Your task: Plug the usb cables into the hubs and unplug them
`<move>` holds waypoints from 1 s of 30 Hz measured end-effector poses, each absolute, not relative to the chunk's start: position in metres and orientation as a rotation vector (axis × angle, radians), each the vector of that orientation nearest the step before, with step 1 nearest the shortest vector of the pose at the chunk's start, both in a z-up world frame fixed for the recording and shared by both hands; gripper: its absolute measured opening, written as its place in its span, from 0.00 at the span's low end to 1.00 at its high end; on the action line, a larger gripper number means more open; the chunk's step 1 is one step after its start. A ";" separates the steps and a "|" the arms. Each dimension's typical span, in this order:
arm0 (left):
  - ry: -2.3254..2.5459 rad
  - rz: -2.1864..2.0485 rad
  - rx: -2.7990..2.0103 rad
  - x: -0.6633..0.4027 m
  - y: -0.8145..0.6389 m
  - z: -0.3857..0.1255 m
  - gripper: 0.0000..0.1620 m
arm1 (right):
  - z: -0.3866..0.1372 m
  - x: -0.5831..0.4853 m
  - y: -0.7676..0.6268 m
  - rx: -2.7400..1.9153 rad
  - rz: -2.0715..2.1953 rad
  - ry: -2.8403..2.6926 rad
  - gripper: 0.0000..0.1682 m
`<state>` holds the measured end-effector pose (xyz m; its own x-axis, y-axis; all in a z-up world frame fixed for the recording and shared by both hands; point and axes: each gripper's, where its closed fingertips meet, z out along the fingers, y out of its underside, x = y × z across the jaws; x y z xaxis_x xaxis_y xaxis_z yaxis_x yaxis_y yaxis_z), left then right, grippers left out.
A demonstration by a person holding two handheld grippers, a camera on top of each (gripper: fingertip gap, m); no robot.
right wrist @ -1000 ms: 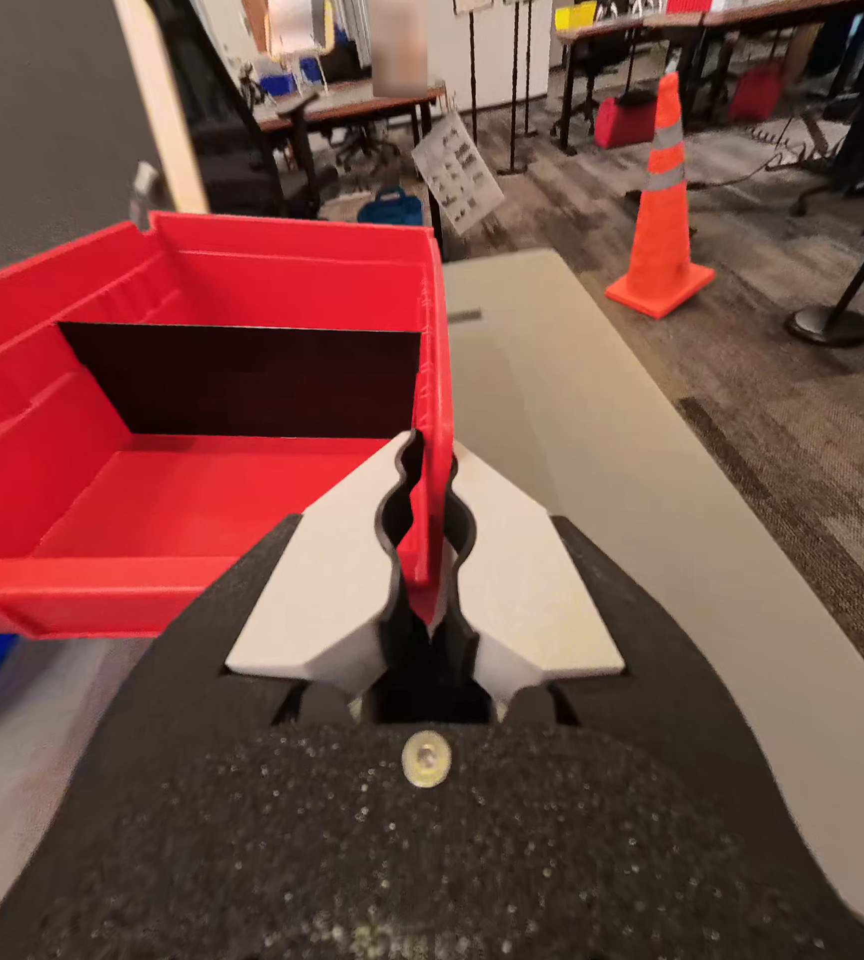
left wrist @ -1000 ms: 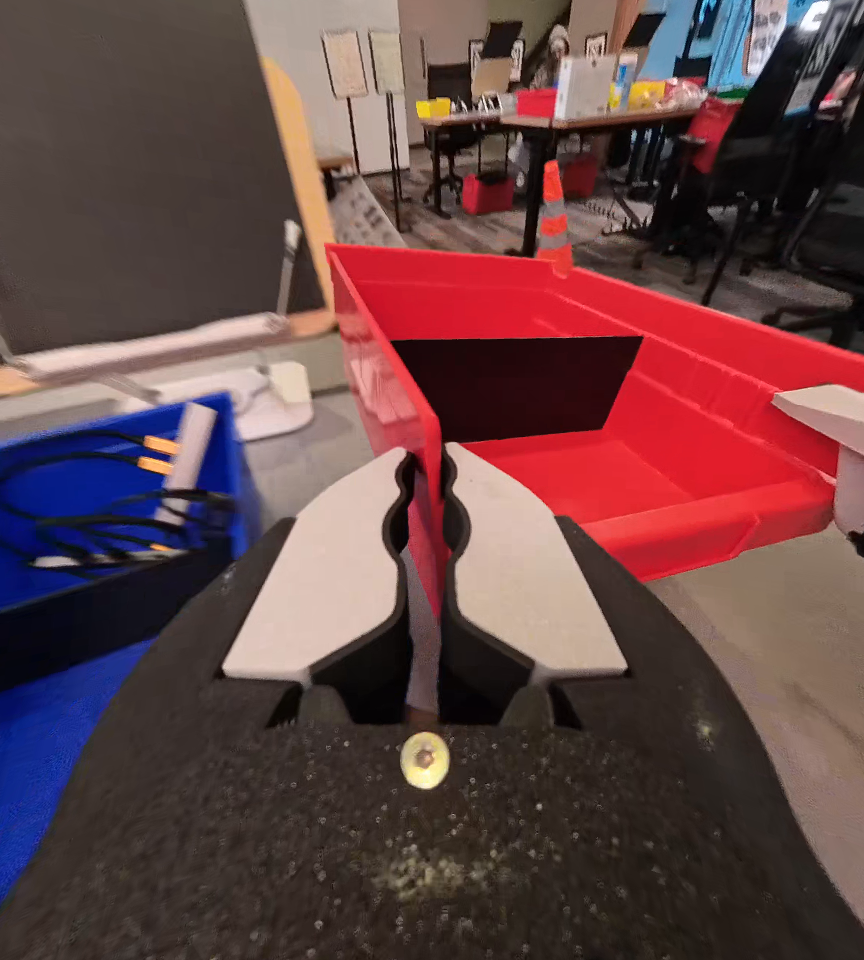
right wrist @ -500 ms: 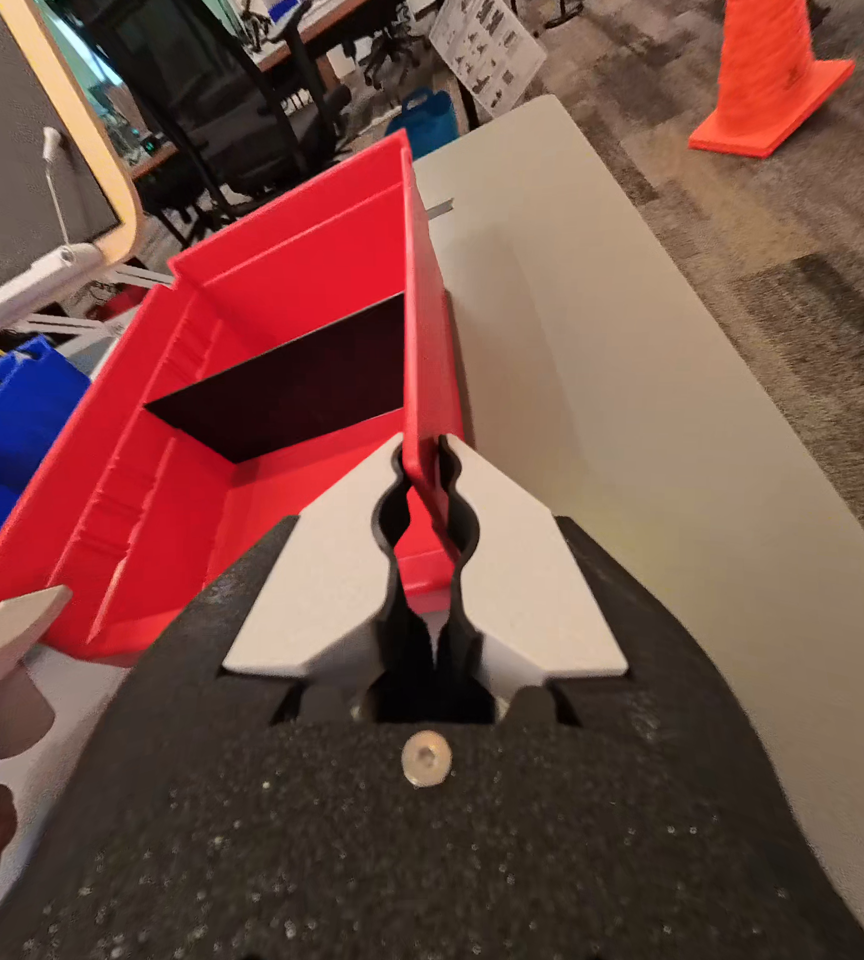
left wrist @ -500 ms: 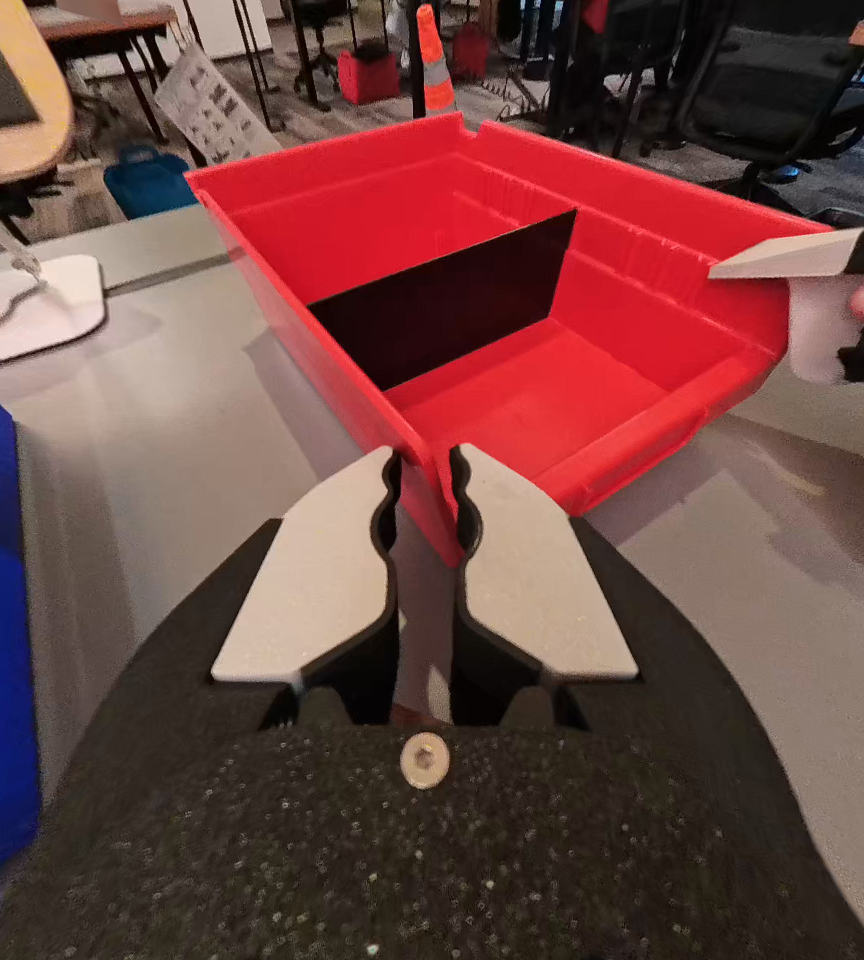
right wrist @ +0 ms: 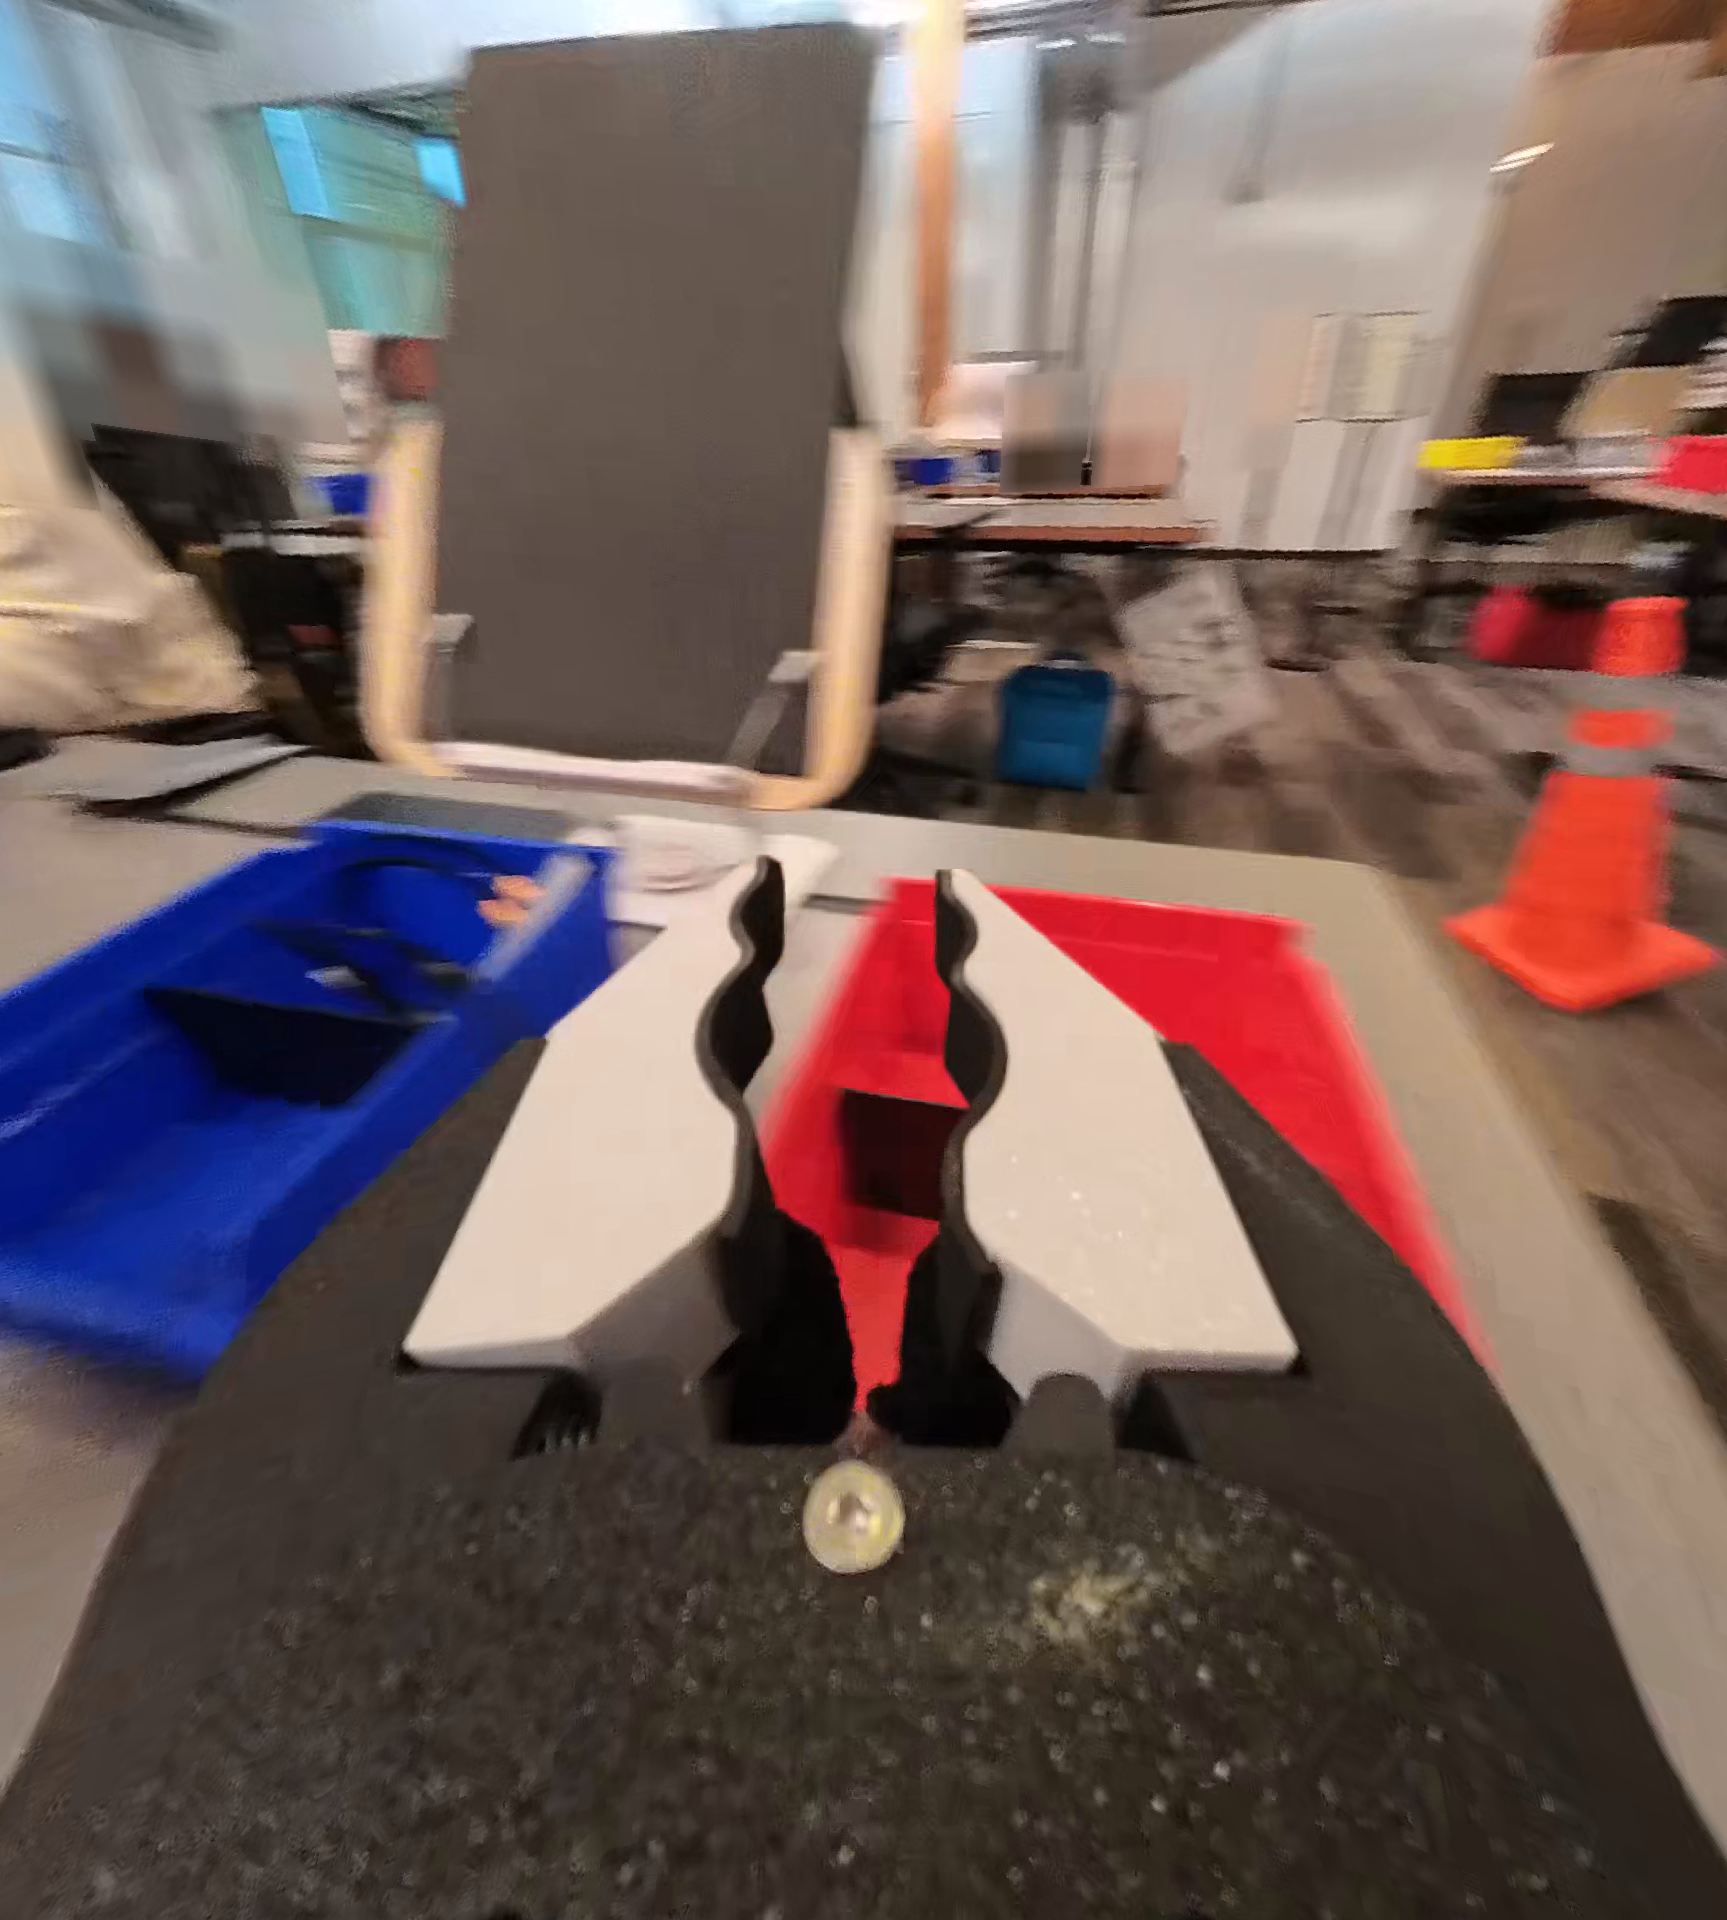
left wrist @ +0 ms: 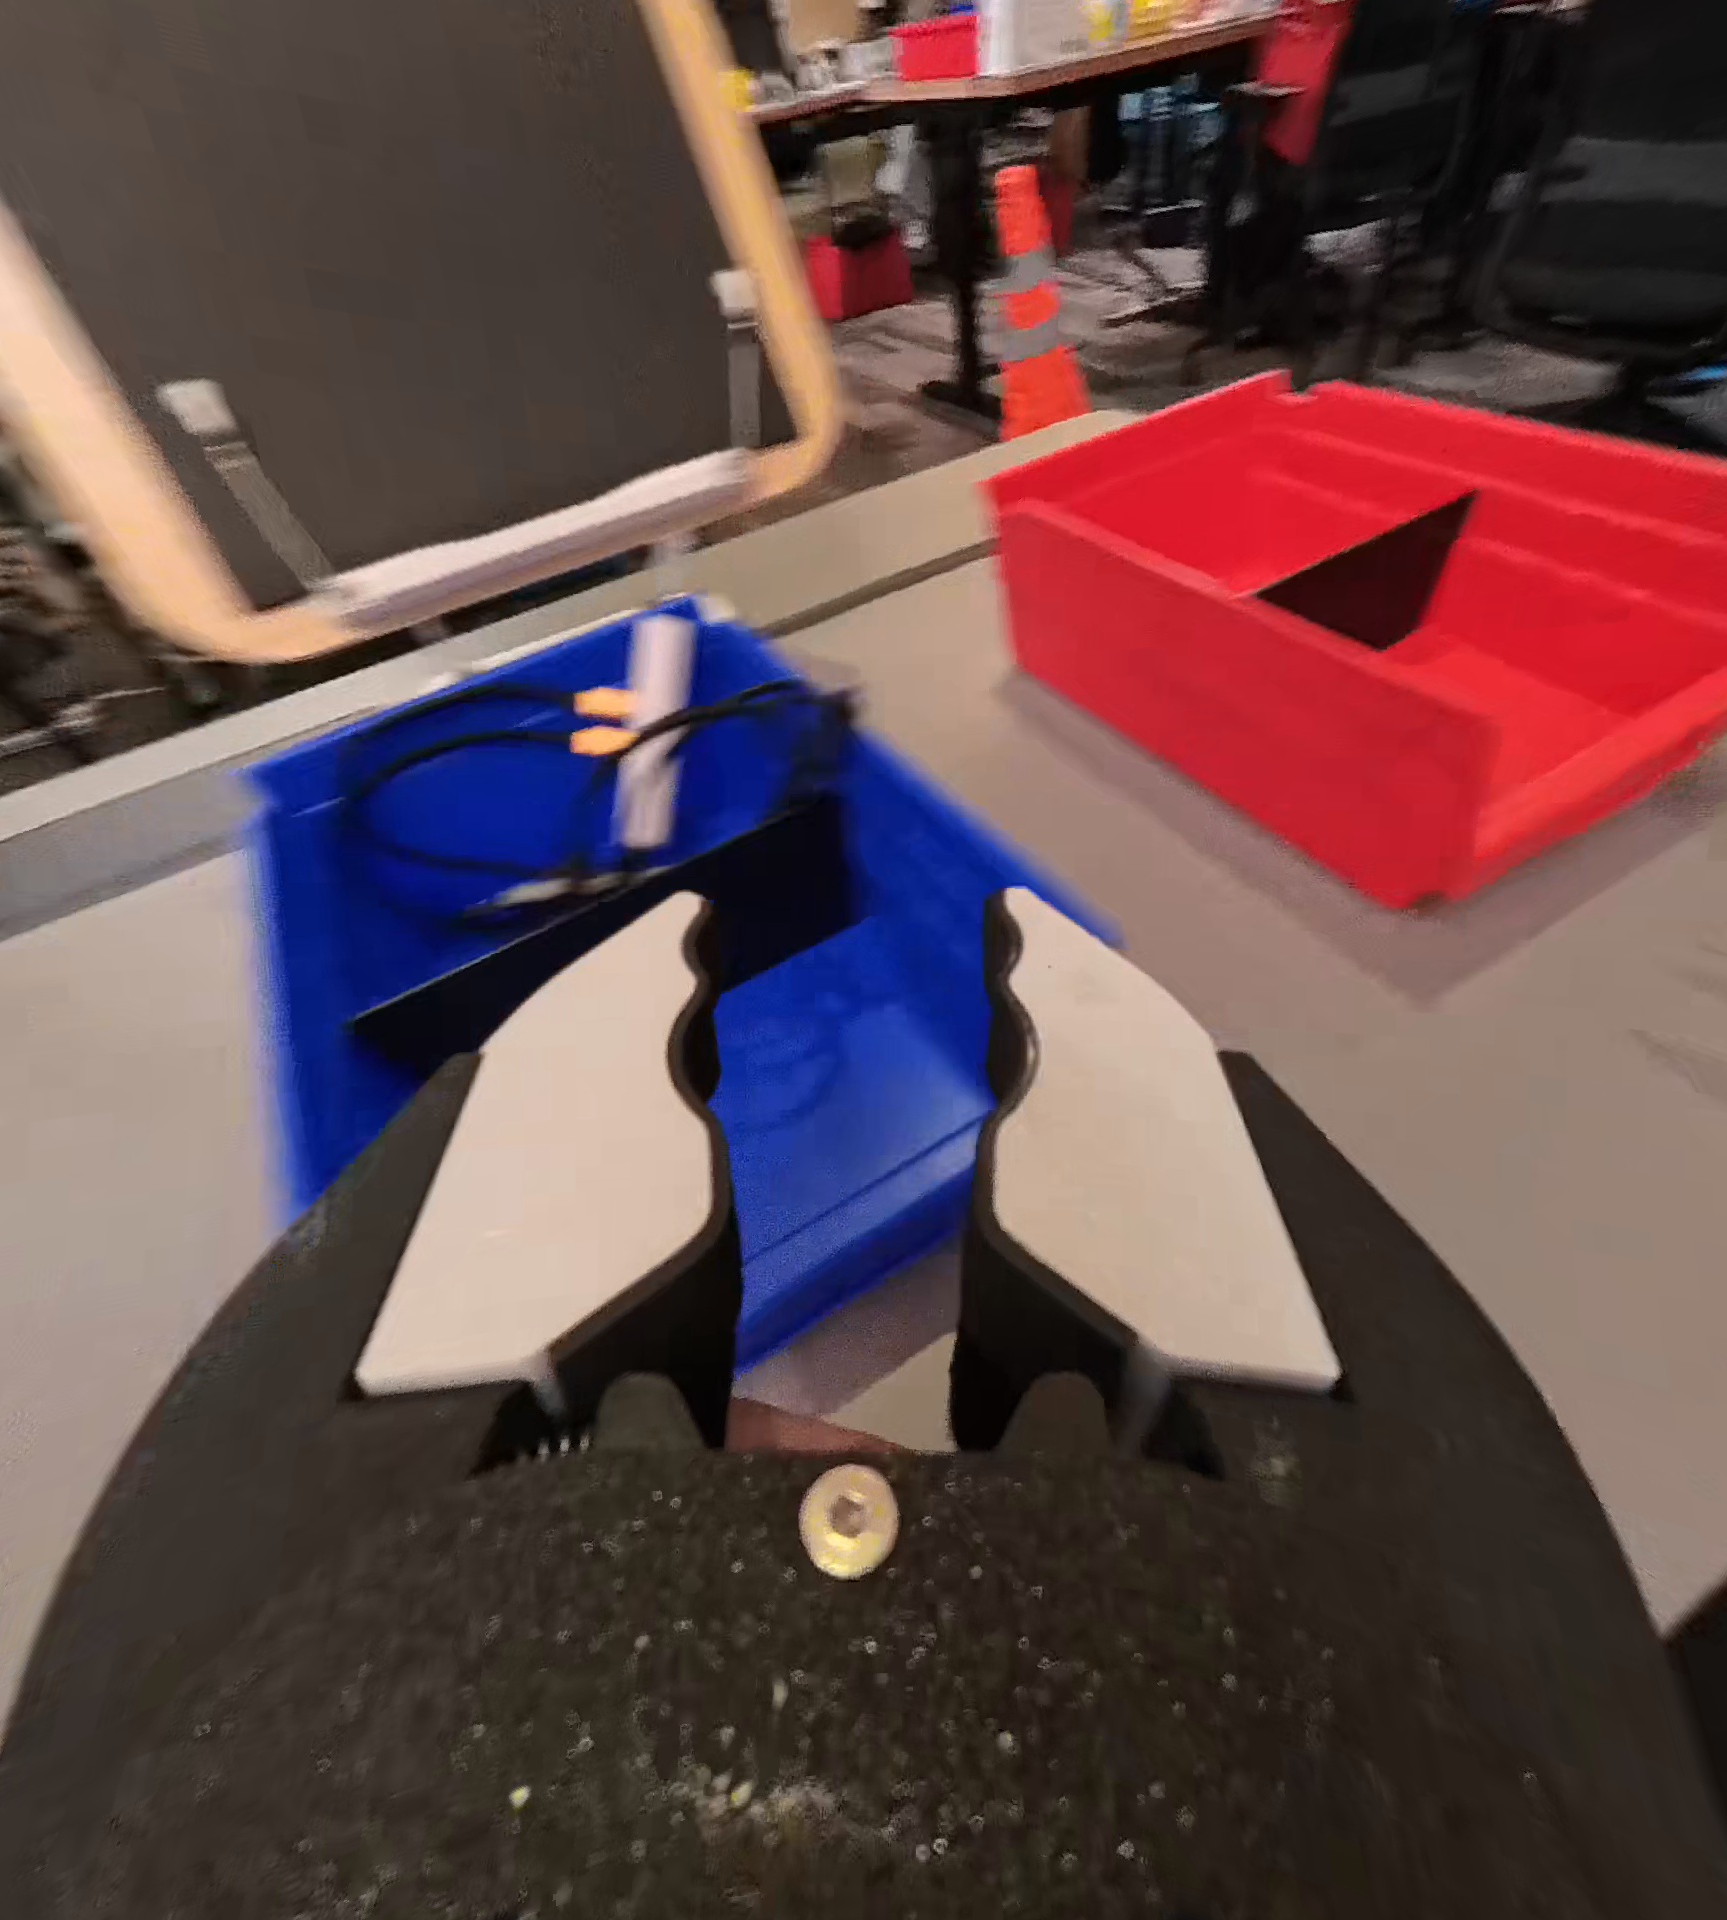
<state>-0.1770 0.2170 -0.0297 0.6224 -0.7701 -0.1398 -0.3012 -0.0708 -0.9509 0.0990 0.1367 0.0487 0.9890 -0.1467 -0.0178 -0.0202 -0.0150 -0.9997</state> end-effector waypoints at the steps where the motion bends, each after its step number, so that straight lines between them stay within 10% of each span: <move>1: 0.853 -0.442 -1.668 -0.203 0.229 -0.033 0.30 | 0.047 0.062 0.153 -1.597 -0.025 0.068 0.16; 8: 0.656 -0.385 -1.859 -0.285 0.272 -0.097 0.33 | -0.081 -0.096 0.220 -1.941 0.209 0.211 0.33; 13: 0.619 -0.426 -1.985 -0.277 0.290 -0.135 0.20 | -0.125 -0.106 0.229 -2.017 -0.046 0.217 0.19; 16: 0.577 -0.446 -2.009 -0.278 0.297 -0.138 0.04 | -0.128 -0.097 0.232 -2.006 -0.148 0.254 0.03; 30: 0.575 -0.321 -1.893 -0.374 0.325 -0.098 0.01 | -0.088 -0.195 0.268 -1.880 -0.145 0.235 0.03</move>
<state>-0.3741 0.3251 -0.0984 0.8465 -0.5304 -0.0456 -0.2395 -0.3029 -0.9224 -0.1953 0.2684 -0.0882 0.9720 -0.2342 -0.0171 -0.0898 -0.3033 -0.9487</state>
